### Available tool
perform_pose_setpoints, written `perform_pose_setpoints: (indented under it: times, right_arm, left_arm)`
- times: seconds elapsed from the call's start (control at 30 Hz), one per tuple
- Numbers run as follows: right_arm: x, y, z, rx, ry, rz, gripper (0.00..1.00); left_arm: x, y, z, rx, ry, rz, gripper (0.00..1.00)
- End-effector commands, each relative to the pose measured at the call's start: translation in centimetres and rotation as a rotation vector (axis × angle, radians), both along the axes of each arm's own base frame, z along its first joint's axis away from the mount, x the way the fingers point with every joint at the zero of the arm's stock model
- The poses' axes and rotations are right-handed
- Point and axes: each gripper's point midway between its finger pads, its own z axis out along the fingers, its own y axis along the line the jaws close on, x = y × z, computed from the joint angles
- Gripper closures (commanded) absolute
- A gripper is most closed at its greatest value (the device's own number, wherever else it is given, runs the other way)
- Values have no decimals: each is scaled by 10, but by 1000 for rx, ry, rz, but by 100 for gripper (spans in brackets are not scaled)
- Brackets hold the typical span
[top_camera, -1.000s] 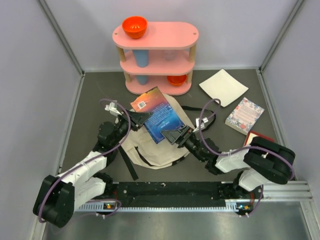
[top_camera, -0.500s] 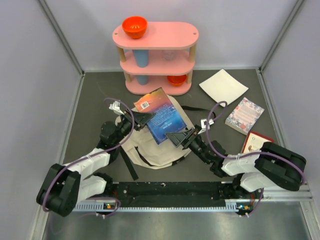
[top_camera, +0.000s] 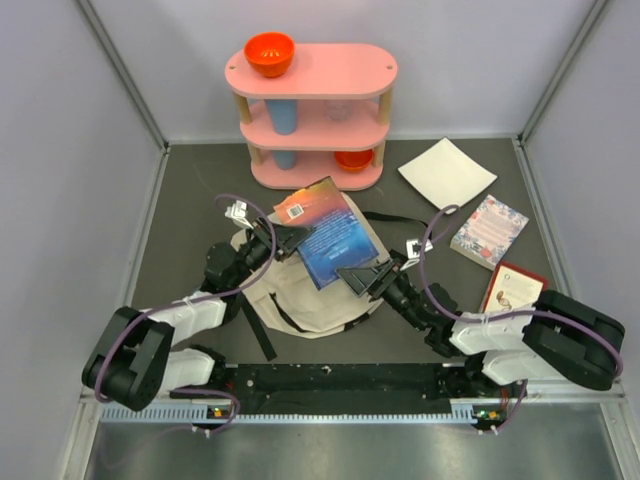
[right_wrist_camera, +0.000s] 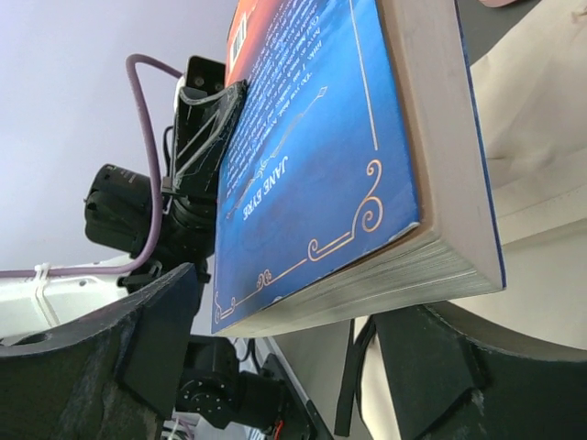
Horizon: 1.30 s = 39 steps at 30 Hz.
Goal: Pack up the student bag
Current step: Pick up the book from the center of the board.
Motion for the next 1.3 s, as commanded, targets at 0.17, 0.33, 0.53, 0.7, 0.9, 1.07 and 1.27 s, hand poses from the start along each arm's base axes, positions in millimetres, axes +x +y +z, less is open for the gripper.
perform_pose_setpoints:
  times: [0.17, 0.33, 0.53, 0.7, 0.9, 1.07, 1.27]
  right_arm:
    - [-19, -39, 108, 338, -260, -36, 29]
    - [-21, -42, 110, 340, -271, -43, 29]
    - [-23, -49, 113, 347, -284, -56, 30]
    - [-23, -60, 115, 350, -305, -90, 26]
    - [-19, -65, 113, 333, -314, -130, 26]
    - [-14, -68, 109, 292, -333, -175, 21]
    - [-12, -73, 106, 278, -337, -205, 21]
  left_arm:
    - [-42, -23, 46, 50, -274, -196, 100]
    - [-54, -34, 41, 90, -308, -296, 100]
    - [-63, -39, 32, 63, -279, -335, 100]
    - [-62, -43, 30, 39, -254, -320, 100]
    - [-70, -51, 33, 21, -259, -327, 100]
    - [-76, -53, 37, -20, -250, -316, 100]
    - [-90, -52, 36, -73, -240, -301, 100]
